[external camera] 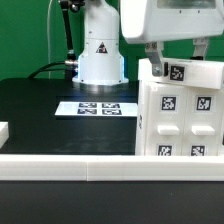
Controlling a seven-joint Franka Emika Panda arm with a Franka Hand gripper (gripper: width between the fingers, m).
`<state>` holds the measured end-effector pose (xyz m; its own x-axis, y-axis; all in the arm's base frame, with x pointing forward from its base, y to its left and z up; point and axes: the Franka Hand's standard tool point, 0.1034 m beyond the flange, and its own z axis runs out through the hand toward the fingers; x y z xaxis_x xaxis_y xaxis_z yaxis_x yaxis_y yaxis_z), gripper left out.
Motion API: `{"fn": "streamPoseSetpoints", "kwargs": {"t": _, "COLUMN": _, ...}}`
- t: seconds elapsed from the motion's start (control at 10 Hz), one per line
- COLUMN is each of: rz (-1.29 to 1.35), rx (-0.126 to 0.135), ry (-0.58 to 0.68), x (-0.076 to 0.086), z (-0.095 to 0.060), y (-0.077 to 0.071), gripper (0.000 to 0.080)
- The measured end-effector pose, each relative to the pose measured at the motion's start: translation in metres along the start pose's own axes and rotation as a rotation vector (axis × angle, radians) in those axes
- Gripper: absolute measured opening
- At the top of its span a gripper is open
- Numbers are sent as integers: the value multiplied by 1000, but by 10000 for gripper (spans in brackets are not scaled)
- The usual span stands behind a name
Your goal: Assemble cabinet
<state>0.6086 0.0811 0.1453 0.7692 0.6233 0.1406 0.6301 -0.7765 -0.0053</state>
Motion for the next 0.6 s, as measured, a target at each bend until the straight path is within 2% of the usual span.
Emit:
{"fn": "streamPoseSetpoints", "kwargs": {"t": 0.1, "rz": 7, "rx": -2, "ry": 3, "x": 1, "z": -1, "y": 1, "gripper": 783}}
{"fn": "streamPoseSetpoints", "kwargs": {"t": 0.2, "rz": 10, "rx": -2, "ry": 3, "x": 1, "z": -2, "y": 2, "gripper": 612}}
{"fn": "streamPoseSetpoints", "kwargs": {"t": 0.3, "rz": 14, "rx": -3, "ry": 3, "x": 0, "z": -2, "y": 4, "gripper": 560}}
{"fn": "streamPoseSetpoints", "kwargs": {"t": 0.6, "rz": 60, "rx": -3, "ry": 2, "x": -1, "z": -2, "y": 6, "gripper": 560}}
